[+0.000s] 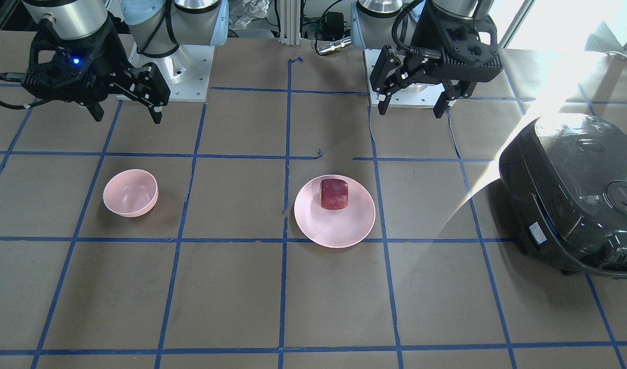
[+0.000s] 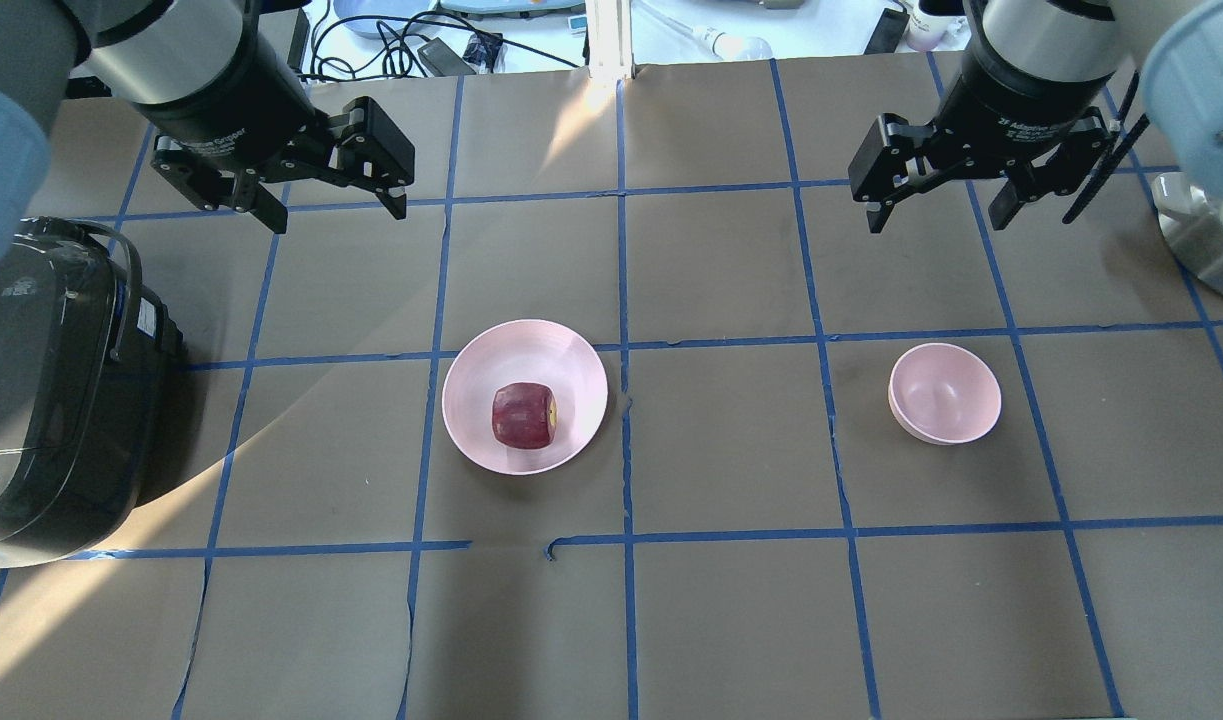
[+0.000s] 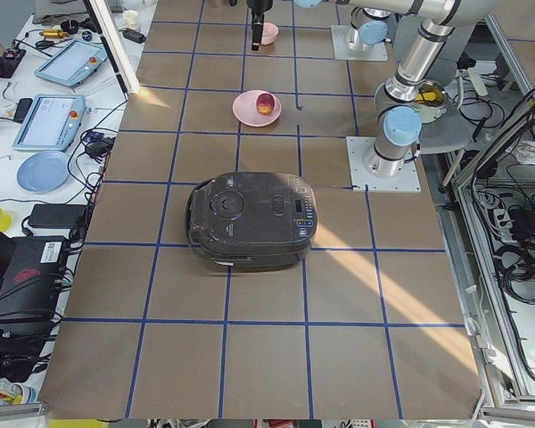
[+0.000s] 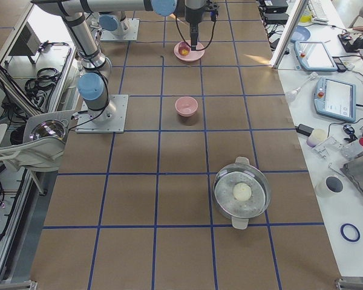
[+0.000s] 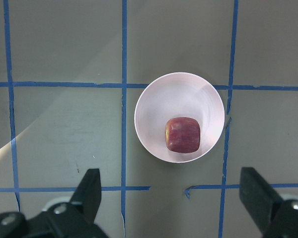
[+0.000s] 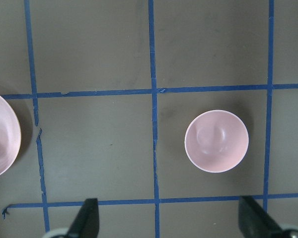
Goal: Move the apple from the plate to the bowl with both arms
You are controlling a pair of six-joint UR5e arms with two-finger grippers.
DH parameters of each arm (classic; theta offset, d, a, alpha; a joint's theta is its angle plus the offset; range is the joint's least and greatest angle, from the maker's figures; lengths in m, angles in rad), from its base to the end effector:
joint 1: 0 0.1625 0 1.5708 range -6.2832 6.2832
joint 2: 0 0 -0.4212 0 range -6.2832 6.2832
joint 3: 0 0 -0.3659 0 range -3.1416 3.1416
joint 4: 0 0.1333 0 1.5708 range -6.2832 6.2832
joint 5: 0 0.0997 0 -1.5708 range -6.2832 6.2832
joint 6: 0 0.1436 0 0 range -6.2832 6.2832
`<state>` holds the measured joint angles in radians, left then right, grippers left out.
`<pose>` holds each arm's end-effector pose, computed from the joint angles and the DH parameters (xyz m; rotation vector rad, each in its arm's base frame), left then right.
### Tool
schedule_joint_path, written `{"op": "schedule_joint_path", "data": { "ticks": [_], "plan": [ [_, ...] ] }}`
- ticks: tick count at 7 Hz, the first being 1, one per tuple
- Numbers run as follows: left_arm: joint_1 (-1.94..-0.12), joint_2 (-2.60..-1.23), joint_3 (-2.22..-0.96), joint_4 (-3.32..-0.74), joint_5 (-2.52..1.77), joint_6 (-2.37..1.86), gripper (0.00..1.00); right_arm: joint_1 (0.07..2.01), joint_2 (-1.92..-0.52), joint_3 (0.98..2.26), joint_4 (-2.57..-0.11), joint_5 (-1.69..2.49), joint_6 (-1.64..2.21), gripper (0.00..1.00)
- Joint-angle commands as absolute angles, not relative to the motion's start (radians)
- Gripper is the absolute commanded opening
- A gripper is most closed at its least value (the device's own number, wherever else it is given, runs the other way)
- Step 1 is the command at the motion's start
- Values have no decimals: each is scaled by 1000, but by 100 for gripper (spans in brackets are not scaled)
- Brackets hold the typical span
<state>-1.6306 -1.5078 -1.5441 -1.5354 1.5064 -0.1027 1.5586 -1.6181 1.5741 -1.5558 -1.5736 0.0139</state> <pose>-0.1695 -0.4454 0.4859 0.0595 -3.0613 0.1831 0.1274 -0.4510 0.4587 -0.0410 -3.1382 0.0455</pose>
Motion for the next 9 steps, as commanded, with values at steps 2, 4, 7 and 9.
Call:
{"op": "schedule_joint_path", "data": {
  "ticks": [2, 4, 7, 9],
  "plan": [
    [-1631, -1508, -1545, -1537, 1508, -101, 100, 1559, -1617, 1572, -1559, -1568, 14, 100],
    [-1631, -1509, -1545, -1548, 1511, -100, 100, 1559, -1611, 1574, -1560, -1584, 14, 100],
    [-1634, -1525, -1534, -1607, 1635, -86, 100, 1555, -1606, 1578, -1560, -1582, 14, 100],
    [-1632, -1519, -1542, -1609, 1623, -90, 100, 1555, -1605, 1586, -1545, -1574, 14, 100]
  ]
}}
